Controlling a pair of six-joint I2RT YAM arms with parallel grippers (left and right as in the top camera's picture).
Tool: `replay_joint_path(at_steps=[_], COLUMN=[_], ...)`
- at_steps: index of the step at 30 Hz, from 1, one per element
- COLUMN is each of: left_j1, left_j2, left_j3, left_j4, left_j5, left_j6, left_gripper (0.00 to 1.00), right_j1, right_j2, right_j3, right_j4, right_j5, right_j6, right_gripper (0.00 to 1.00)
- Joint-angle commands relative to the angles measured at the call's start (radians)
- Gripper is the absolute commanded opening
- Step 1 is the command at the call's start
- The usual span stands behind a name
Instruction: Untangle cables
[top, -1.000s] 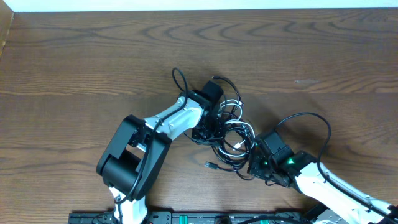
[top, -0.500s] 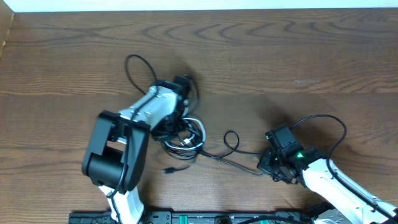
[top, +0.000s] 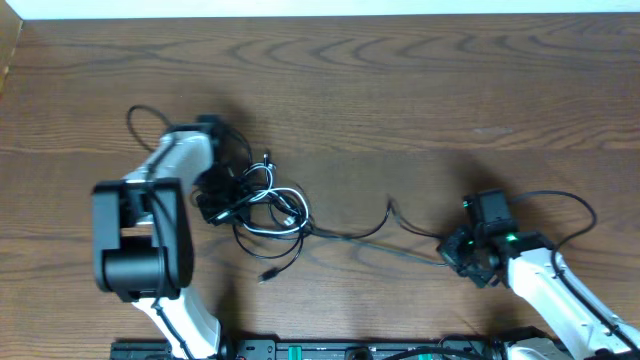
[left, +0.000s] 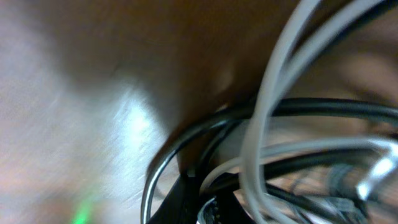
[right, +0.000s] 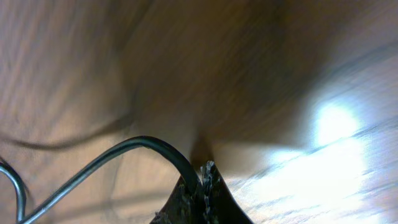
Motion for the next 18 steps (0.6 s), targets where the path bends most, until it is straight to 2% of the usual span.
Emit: replay_joint_path(at_steps=[1, 3, 6, 9, 11, 14, 16, 18], left_j1=[0.116, 0.166, 0.216, 0.238, 0.239, 0.238, 0.237, 0.234], left_j2=[0.061, 0.061, 0.061, 0.061, 0.061, 0.061, 0.061, 0.059], left_j3=[-0.026, -0.044, -0.097, -0.161, -0.198, -0.22, -0.22, -0.217], left_j4=[0.073, 0.089, 0.138, 0.206, 0.249, 0.238, 0.187, 0.131], left_j5=[0.215, 0.307, 0.369, 0.408, 0.479, 0.712, 0.855, 0.937], left_j6=[0.178, 0.208, 0.216, 0.225, 0.277, 0.46, 0.573, 0.651], left_gripper=[0.07, 0.08, 0.08, 0.07, 0.09, 0.27, 0.41, 0.51], right_j1=[-0.106, -0.168, -0.241, -0.307, -0.345, -0.402, -0.43, -0.444], right_j2=[0.029, 0.029, 0.029, 0.029, 0.029, 0.028, 0.028, 0.028], right_j3=[-0.046, -0.046, -0.046, -0.045, -0.044, -0.031, -0.008, 0.03], right_j4=[-0.029, -0.025, -0.01, 0.004, 0.012, 0.03, 0.038, 0.029], right_j5=[0.183, 0.182, 0.175, 0.164, 0.15, 0.065, -0.05, -0.151], right_j6=[-0.052, -0.091, -0.153, -0.188, -0.206, -0.264, -0.354, -0.453], right_gripper=[0.01, 0.01, 0.01, 0.01, 0.01, 0.01, 0.01, 0.01])
